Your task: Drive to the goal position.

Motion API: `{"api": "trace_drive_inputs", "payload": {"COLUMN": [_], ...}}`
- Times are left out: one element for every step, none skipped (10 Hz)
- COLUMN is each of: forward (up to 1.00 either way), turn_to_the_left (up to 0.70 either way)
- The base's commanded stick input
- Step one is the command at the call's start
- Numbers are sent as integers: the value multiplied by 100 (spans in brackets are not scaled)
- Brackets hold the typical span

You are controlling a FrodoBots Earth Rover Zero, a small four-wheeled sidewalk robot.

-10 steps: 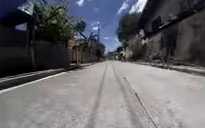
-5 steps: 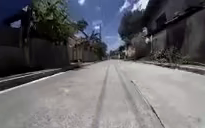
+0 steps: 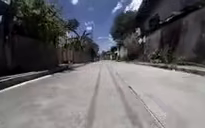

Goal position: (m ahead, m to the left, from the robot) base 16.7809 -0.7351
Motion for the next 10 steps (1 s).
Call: {"api": "trace_drive_inputs", "payload": {"forward": [100, 100, 100, 100, 100, 100, 100, 100, 100, 100], "turn_to_the_left": [5, 5, 1, 2, 3, 4, 0, -11, -40, -40]}}
